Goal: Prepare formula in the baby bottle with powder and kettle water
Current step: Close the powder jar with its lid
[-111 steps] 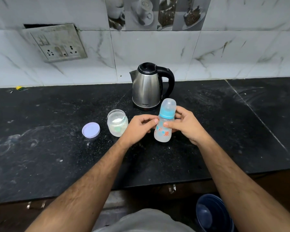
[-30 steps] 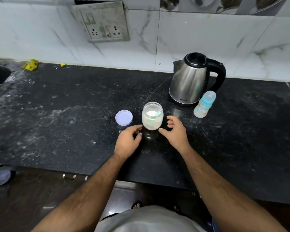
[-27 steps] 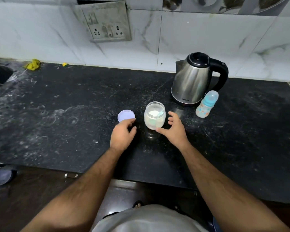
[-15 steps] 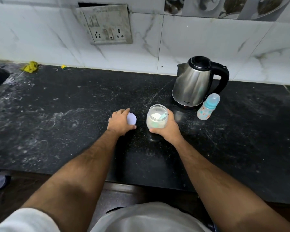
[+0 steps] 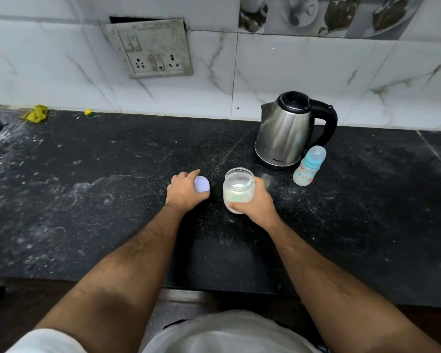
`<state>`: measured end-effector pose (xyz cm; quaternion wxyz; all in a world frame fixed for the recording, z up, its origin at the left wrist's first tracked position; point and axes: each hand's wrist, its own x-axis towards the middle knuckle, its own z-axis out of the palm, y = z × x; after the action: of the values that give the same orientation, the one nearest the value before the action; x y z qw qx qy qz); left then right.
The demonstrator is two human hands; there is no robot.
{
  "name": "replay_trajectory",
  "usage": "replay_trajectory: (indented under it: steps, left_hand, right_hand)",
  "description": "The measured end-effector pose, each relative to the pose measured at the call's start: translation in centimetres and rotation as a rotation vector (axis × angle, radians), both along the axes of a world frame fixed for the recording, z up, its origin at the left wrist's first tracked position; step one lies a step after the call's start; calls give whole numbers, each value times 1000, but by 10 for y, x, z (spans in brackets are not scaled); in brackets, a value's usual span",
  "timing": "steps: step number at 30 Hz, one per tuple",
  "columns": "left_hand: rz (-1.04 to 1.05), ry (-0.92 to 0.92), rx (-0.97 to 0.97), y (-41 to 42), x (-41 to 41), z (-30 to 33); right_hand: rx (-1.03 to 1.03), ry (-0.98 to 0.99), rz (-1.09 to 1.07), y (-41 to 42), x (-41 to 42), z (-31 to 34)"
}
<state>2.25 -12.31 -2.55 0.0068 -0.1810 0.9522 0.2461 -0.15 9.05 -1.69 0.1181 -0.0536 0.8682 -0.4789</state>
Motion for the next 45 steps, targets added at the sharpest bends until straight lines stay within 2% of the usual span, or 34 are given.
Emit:
replay_trajectory:
  steps: [2, 7, 10, 12, 15, 19, 23, 26, 34, 45]
  left_hand:
    - [63, 74, 182, 9, -6, 7]
    - [223, 256, 834, 40, -18, 43]
    - [216, 261, 1068, 54, -24, 61]
    - [194, 247, 1147, 62, -27, 69]
    - [136, 224, 1152, 72, -27, 76]
    - [-38, 180, 1092, 83, -19, 81]
    - [-218, 98, 944, 86, -12, 88]
    - [-305, 42, 906, 88, -8, 98]
    - [-386, 75, 759, 97, -5, 118]
    - [-434, 52, 720, 100, -13, 117]
  right_hand:
    - [-18, -8, -6, 7, 2, 2]
    - [-102, -9, -19, 22, 7, 6]
    - [-177, -52, -3, 29, 10, 11]
    - [-243, -76, 3, 33, 11, 14]
    - [-314, -101, 14, 38, 14, 21]
    - [-371, -104, 13, 40, 18, 29]
    - [-378, -101, 24, 43, 23, 33]
    - [-387, -85, 34, 44, 26, 37]
    - [-345, -41, 65, 46, 34, 49]
    - [-301, 7, -10, 41, 44, 56]
